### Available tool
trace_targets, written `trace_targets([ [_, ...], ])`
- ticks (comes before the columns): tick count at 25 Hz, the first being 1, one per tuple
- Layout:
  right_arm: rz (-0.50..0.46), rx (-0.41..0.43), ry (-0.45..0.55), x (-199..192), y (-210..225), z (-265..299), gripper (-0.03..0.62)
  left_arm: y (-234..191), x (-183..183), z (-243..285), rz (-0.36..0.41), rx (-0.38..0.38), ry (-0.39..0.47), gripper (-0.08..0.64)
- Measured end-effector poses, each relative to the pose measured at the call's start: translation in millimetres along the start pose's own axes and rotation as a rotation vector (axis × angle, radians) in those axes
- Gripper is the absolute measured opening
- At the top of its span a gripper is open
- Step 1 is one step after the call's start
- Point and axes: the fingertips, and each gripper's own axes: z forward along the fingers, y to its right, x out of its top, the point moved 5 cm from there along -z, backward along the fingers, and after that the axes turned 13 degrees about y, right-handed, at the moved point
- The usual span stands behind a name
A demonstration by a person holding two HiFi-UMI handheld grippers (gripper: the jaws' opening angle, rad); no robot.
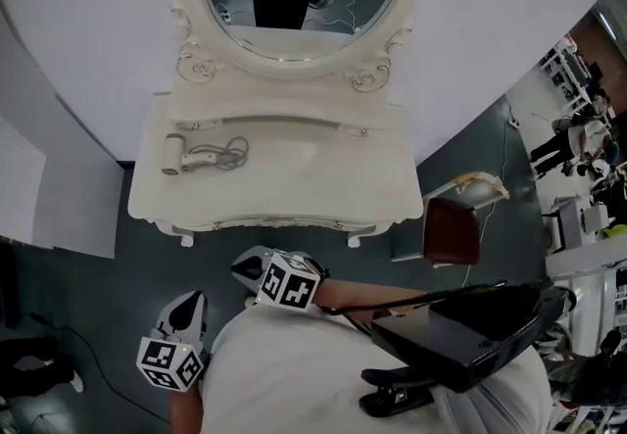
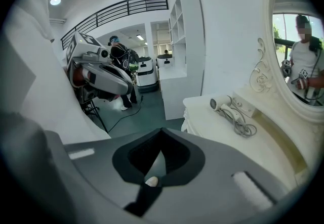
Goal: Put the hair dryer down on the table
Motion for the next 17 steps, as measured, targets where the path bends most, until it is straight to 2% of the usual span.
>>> trace_targets([
  [17, -0.022, 0.015, -0.015, -2, 9, -4, 0.000, 1, 4, 12, -0.005, 0.001, 0.003, 0.002],
])
